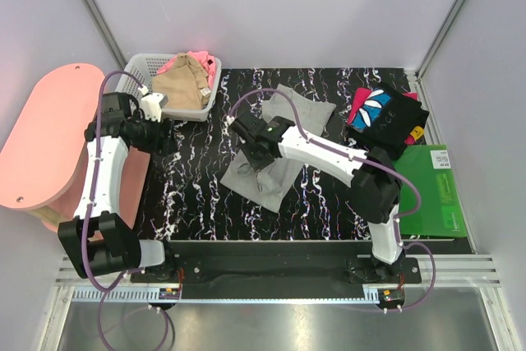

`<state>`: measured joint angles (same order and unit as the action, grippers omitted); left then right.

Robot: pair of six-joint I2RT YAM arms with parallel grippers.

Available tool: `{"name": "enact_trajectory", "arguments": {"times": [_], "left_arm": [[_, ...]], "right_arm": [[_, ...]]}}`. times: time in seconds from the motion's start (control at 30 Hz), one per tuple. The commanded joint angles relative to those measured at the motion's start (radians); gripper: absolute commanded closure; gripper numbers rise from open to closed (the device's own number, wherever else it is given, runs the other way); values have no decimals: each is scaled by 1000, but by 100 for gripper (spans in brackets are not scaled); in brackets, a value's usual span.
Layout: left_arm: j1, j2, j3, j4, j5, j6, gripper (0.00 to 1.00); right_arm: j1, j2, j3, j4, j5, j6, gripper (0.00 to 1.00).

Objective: Fold and stack the t-shirts
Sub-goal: Fold the folded rectangular tshirt in 1/3 of the way

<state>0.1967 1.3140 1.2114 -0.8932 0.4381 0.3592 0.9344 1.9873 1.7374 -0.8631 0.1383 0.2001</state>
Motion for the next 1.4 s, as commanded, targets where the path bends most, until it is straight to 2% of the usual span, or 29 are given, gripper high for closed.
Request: {"name": "enact_trajectory", "arguments": {"times": [0.0,0.23,0.9,1.07,1.17,1.37], "left_arm": [[-17,7,39,7,-9,3,29],[-46,13,33,5,-21,7,30],[-57,5,-9,7,-33,37,30],[-71,7,-19,4,-36,38,30],[-80,7,-24,0,-45,38,29],[-95,4,-35,-3,-52,44,30]], "right_arm": [[-68,2,85,33,-19,-54,100],[-135,90,169,33,-48,-71,100],[-269,238,243,58,-109,-85,100],[-295,280,298,50,-79,-87,33],[-310,301,344,38,7,-97,19],[-399,317,436,3,139,-73,17]]}}
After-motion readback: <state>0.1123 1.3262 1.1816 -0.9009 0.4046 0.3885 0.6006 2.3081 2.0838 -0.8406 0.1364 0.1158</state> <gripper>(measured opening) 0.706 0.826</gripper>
